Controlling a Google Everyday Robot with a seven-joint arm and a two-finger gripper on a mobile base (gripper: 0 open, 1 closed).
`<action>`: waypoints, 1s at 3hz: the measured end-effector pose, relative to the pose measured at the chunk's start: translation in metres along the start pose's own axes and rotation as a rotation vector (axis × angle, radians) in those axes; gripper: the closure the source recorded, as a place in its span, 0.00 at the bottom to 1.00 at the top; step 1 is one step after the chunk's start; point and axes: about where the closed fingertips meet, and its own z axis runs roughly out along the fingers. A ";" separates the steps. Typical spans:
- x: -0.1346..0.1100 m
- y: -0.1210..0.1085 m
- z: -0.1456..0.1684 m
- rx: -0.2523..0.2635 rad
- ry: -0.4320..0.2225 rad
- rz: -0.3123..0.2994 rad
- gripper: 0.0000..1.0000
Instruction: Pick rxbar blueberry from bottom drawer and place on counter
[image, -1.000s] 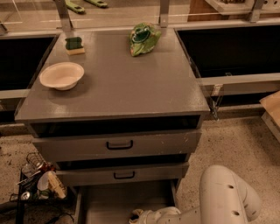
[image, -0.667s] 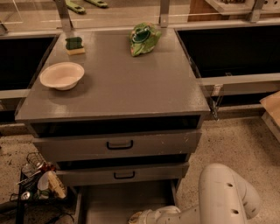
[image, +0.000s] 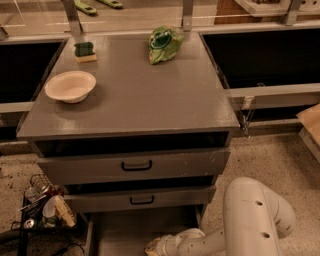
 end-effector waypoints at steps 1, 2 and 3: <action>-0.010 0.002 -0.006 -0.012 0.004 -0.009 1.00; -0.027 0.009 -0.020 -0.040 0.041 -0.028 1.00; -0.036 0.010 -0.031 -0.051 0.063 -0.041 1.00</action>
Offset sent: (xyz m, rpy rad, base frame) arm 0.0147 -0.0030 0.0507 -0.0289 0.0388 0.0852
